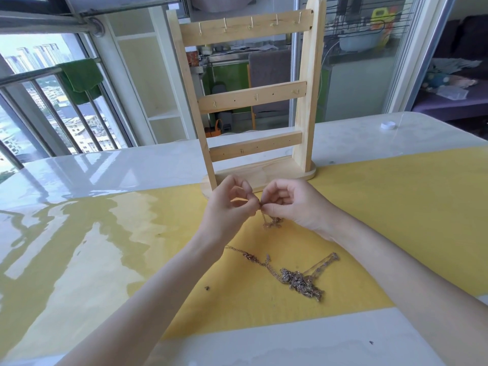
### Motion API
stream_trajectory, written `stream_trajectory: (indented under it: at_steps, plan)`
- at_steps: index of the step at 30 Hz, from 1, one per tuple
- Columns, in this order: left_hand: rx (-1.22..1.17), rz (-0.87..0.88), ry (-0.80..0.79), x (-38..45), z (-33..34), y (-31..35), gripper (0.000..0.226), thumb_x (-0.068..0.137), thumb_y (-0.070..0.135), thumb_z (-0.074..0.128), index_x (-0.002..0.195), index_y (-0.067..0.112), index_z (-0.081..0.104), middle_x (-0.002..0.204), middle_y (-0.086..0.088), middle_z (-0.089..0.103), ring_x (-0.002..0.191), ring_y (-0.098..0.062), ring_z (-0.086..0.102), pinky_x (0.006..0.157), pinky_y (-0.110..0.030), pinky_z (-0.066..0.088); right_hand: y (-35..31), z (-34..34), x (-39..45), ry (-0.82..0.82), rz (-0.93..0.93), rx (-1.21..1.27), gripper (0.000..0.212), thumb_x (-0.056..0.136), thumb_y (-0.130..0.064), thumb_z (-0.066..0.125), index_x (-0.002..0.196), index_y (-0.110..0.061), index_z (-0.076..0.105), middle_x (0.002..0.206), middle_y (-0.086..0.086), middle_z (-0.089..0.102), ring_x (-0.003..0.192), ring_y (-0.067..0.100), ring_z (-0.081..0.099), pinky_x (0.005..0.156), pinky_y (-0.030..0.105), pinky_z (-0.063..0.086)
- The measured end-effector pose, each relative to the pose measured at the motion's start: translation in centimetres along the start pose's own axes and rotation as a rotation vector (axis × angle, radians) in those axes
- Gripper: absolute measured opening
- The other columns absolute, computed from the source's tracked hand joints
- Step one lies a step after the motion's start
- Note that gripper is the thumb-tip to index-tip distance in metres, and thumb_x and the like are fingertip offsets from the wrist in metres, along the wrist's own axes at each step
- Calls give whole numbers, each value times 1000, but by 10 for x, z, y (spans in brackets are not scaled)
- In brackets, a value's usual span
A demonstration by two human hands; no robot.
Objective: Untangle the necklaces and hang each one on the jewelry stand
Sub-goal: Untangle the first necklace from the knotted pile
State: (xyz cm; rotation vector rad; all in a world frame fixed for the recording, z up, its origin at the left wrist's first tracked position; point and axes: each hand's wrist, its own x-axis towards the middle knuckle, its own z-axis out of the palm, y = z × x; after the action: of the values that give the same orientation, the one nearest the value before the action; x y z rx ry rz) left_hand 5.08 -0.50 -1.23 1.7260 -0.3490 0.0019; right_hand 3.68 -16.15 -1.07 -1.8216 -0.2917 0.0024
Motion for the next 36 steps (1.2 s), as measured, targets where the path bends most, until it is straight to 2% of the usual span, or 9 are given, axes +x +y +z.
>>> stream_trajectory:
  at_steps: [2,4,10,13,17,22,25,31,36]
  plan:
    - [52,54,2,-1,0,0,22,85,-5,57,79,14,48,77,-1,55,55,-4,54,61,-18,42,-1,0,1,3,17,-13,12,82,-4,69,80,-15,64,76,2,63,72,11,57,69,21,47]
    - [142,127,-22,-2,0,0,20,85,-5,57,81,13,48,79,0,53,54,-5,51,56,-14,39,1,-3,0,-5,46,-21,10,83,-7,69,79,-16,67,75,-1,65,74,9,59,73,22,48]
    - [376,281,-83,-5,4,-2,26,77,-8,59,80,13,44,65,8,46,50,-5,45,52,-26,39,0,-1,-3,7,124,31,16,85,-4,62,70,-12,63,63,-2,54,56,6,46,59,17,38]
    - [432,285,-114,-6,7,-6,30,74,-5,62,81,19,44,63,6,50,52,-18,48,53,-33,42,-2,6,-3,47,121,-5,16,83,-2,56,69,-8,60,55,-5,48,51,6,41,54,17,37]
    - [441,241,-101,-4,9,-5,31,73,-5,61,81,20,45,66,5,51,49,-8,48,51,-20,38,1,11,0,48,155,-28,13,85,-6,52,75,-2,59,59,3,44,54,12,38,56,24,34]
    - [329,169,-19,-2,3,-1,25,77,-3,62,78,18,48,71,6,57,53,-6,53,52,-11,39,-1,5,-1,6,131,-7,20,86,-2,58,68,-10,60,61,3,51,56,14,43,59,22,39]
    - [230,13,-47,-2,1,2,21,81,-1,61,79,16,50,73,4,60,54,-3,53,56,-13,40,-1,1,0,24,100,-10,19,84,-2,65,68,-11,61,63,0,55,52,9,47,56,18,40]
    - [-486,-466,-205,0,-4,9,19,91,-3,49,80,12,50,75,-3,55,64,-12,46,62,-20,50,0,2,1,85,3,-153,20,80,-1,66,67,-14,59,65,-5,58,57,2,50,59,15,42]
    - [-349,-394,-219,-1,-3,7,18,88,-5,56,87,12,50,75,-8,59,74,-23,58,75,-25,56,0,5,1,26,7,-350,15,73,-6,71,69,-16,60,63,-9,59,57,1,50,60,17,43]
